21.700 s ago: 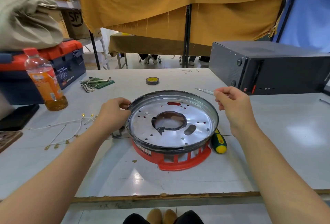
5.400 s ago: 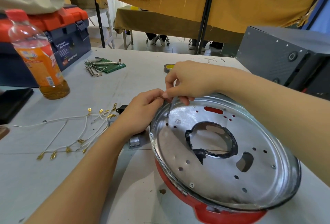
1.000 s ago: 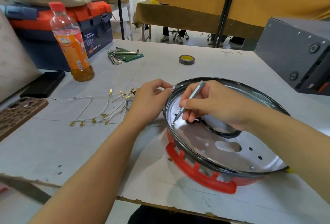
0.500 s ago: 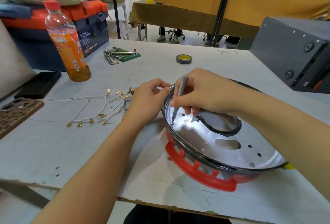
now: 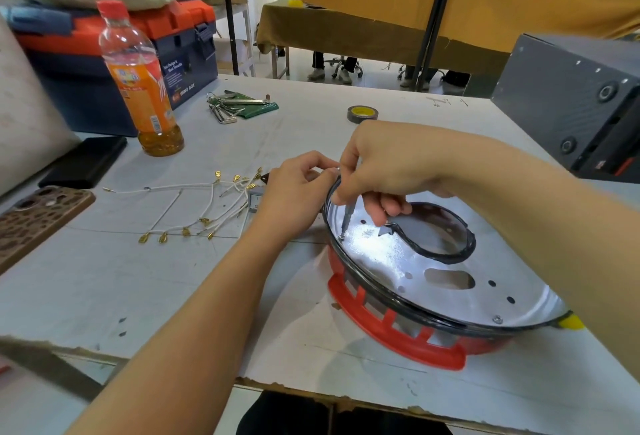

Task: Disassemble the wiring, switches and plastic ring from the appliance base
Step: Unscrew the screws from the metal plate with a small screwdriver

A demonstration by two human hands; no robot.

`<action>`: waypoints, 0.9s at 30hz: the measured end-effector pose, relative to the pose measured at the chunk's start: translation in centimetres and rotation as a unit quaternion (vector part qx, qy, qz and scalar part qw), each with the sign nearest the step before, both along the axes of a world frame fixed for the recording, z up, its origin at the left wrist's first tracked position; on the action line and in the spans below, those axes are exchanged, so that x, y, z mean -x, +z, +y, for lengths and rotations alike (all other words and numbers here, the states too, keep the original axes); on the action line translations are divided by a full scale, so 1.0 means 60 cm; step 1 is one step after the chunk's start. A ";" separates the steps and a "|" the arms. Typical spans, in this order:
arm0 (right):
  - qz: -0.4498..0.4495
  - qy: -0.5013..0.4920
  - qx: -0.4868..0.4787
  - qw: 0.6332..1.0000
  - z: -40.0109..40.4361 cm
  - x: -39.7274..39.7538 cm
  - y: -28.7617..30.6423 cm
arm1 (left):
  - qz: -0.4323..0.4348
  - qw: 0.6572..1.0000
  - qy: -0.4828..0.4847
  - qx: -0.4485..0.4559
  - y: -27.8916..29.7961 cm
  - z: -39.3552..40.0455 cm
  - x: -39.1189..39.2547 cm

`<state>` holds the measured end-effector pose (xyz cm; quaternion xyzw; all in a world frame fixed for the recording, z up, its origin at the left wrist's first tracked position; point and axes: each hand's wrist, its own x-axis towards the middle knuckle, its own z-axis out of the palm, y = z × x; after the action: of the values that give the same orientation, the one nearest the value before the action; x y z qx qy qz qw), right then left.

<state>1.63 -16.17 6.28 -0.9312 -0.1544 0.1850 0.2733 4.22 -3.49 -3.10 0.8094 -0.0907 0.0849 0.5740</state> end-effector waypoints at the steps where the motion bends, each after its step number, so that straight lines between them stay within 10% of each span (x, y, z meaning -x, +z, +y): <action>1: 0.003 -0.007 -0.026 1.000 -0.003 0.001 -0.005 | 0.000 1.000 0.000 0.003 0.000 0.000 -0.001; 14: -0.033 -0.089 -0.222 0.970 -0.028 0.020 -0.053 | 0.020 1.000 -0.008 0.005 0.004 -0.003 0.001; 19: -0.150 -0.040 -0.142 0.978 -0.014 0.029 -0.063 | 0.017 1.000 -0.016 0.005 0.002 -0.002 0.001; 27: -0.085 0.067 -0.094 0.990 -0.029 0.012 -0.039 | 0.010 1.000 -0.021 -0.003 0.004 -0.001 0.001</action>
<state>0.93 -17.91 3.94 -0.9014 -0.2558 0.1082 0.3322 4.16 -3.52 -2.89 0.8096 -0.1028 0.0645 0.5743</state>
